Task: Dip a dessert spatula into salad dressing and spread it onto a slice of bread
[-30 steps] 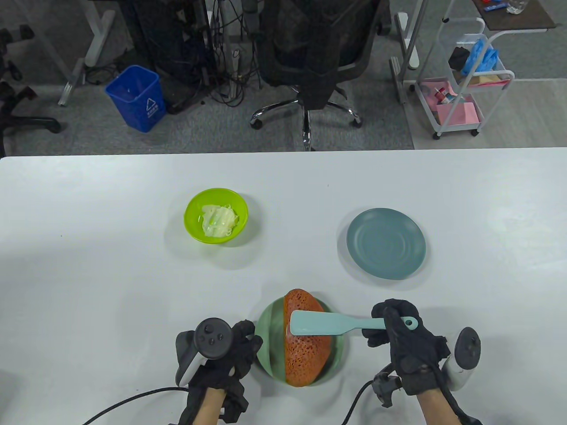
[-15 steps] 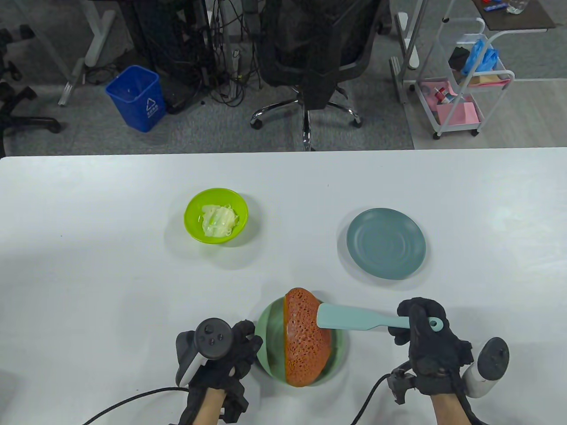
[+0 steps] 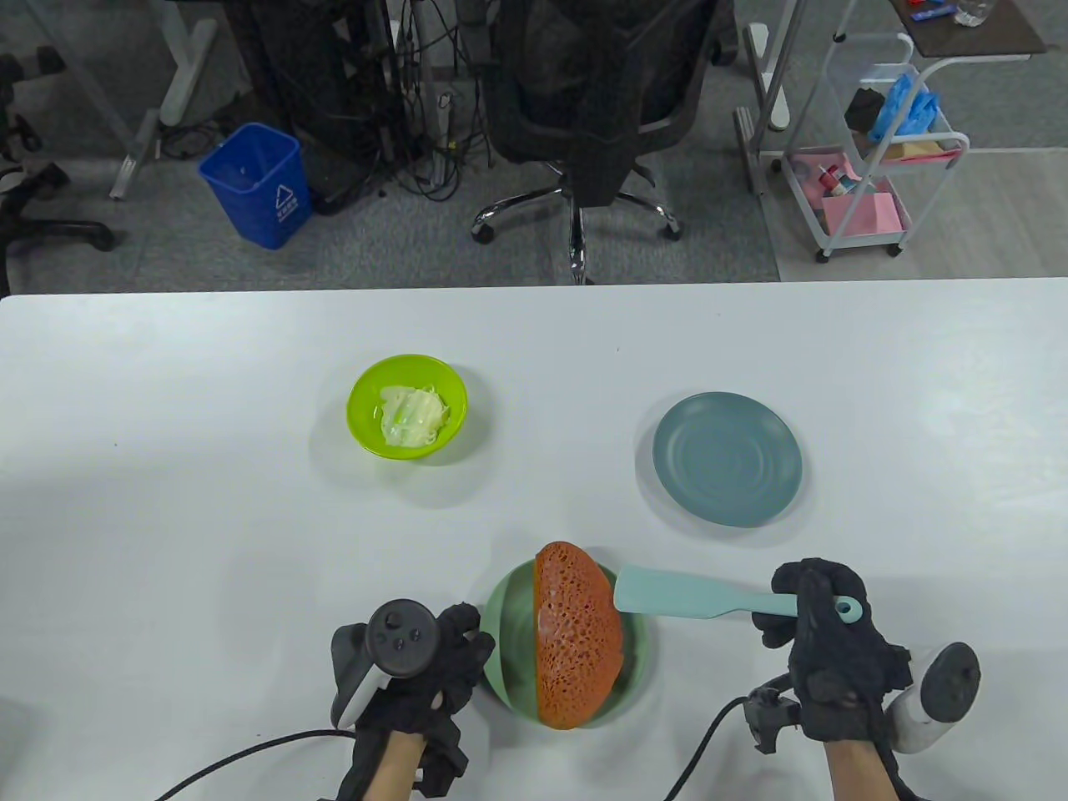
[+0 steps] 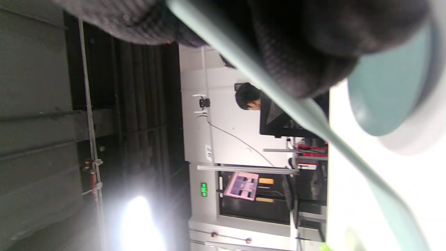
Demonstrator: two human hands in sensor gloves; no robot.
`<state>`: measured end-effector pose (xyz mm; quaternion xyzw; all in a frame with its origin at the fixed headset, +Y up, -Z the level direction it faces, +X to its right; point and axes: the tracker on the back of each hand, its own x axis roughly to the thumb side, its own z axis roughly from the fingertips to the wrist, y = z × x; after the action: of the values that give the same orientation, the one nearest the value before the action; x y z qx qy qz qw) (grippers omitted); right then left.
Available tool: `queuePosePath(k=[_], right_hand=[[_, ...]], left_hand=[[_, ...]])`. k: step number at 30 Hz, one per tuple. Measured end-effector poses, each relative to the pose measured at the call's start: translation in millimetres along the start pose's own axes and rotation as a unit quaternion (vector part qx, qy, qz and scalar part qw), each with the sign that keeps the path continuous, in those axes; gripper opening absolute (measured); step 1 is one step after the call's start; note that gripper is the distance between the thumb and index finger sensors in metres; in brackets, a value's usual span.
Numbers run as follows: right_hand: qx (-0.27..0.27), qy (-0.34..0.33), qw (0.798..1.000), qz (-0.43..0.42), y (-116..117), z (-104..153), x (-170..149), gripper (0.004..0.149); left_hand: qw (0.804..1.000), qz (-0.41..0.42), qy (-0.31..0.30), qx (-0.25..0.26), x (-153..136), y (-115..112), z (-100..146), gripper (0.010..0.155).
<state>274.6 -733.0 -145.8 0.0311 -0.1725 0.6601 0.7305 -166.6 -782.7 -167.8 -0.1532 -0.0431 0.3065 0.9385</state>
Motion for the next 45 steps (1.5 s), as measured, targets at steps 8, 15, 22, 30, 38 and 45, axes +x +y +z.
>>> queuePosePath(k=[8,15,22,30,38,45], right_hand=[[0.072,0.031,0.995,-0.064,21.7,2.4,-11.2,0.037],[0.129,0.086,0.987,-0.052,44.9,8.1,-27.4,0.038],[0.119,0.084,0.989,-0.02,46.6,9.8,-25.4,0.038],[0.099,0.057,0.993,0.029,37.9,8.8,-9.3,0.036],[0.061,0.03,0.997,0.048,18.3,3.2,3.0,0.035],[0.019,0.038,0.998,0.043,-8.8,-1.7,6.0,0.035]], left_hand=[[1.0,0.0,0.0,0.0,0.0,0.0,0.0,0.055],[1.0,0.0,0.0,0.0,0.0,0.0,0.0,0.055],[1.0,0.0,0.0,0.0,0.1,0.0,-0.3,0.055],[1.0,-0.001,0.0,0.001,0.1,0.1,-0.1,0.055],[1.0,-0.001,-0.001,0.001,0.1,-0.1,-0.1,0.055],[1.0,-0.001,0.0,0.001,0.1,-0.3,-0.1,0.055]])
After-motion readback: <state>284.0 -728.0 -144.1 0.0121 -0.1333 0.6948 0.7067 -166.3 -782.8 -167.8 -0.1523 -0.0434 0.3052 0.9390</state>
